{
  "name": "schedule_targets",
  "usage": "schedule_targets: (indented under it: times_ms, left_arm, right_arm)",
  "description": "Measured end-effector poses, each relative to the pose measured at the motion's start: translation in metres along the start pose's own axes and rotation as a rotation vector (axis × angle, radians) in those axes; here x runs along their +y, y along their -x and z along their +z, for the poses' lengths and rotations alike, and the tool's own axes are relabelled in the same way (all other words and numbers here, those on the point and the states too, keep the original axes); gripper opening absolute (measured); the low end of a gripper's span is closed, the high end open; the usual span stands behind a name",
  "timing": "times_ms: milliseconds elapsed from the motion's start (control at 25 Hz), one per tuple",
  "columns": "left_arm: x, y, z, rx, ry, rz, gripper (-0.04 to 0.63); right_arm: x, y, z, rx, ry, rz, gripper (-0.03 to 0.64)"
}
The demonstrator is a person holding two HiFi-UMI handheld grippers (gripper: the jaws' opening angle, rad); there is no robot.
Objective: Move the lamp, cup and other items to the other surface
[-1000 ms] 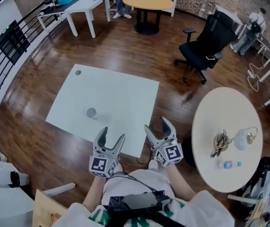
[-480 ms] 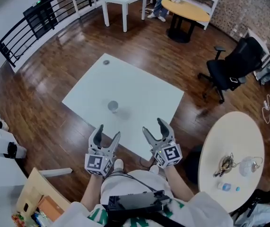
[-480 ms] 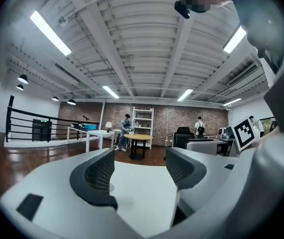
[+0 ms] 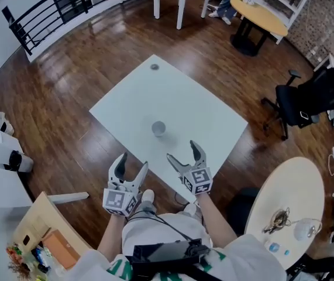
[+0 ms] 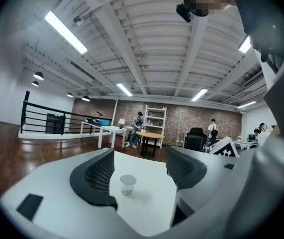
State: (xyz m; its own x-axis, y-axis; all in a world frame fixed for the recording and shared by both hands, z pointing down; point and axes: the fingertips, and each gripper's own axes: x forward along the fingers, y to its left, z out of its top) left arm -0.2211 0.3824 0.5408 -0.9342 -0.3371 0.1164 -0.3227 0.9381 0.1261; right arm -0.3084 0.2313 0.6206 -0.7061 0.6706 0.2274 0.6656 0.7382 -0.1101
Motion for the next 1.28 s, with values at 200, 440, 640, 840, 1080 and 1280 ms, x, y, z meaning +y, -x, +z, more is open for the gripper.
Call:
schedule_targets:
  times_ms: [200, 440, 640, 840, 1080, 1280]
  left_arm:
    - [0.032, 0.0, -0.008, 0.037, -0.028, 0.029, 0.314]
    - [0.075, 0.01, -0.013, 0.062, -0.012, 0.08, 0.314]
    - [0.101, 0.02, -0.014, 0.089, -0.016, 0.11, 0.314]
    - [0.112, 0.027, -0.017, 0.103, -0.014, 0.107, 0.314]
    - [0.093, 0.015, -0.013, 0.071, -0.006, 0.038, 0.314]
    - [0.034, -0.016, -0.007, 0.055, -0.003, -0.146, 0.308]
  right_arm:
    - [0.005, -0.07, -0.05, 0.107, 0.035, 0.037, 0.547]
    - [0.001, -0.138, -0.101, 0.215, -0.016, 0.024, 0.543]
    - [-0.014, -0.17, -0.113, 0.25, -0.075, -0.055, 0.507]
    - [-0.011, -0.179, -0.106, 0.226, -0.065, -0.055, 0.347]
    - [0.015, -0.142, -0.053, 0.121, -0.042, -0.028, 0.347]
    - [0.018, -0.059, 0.01, -0.028, -0.046, -0.077, 0.347]
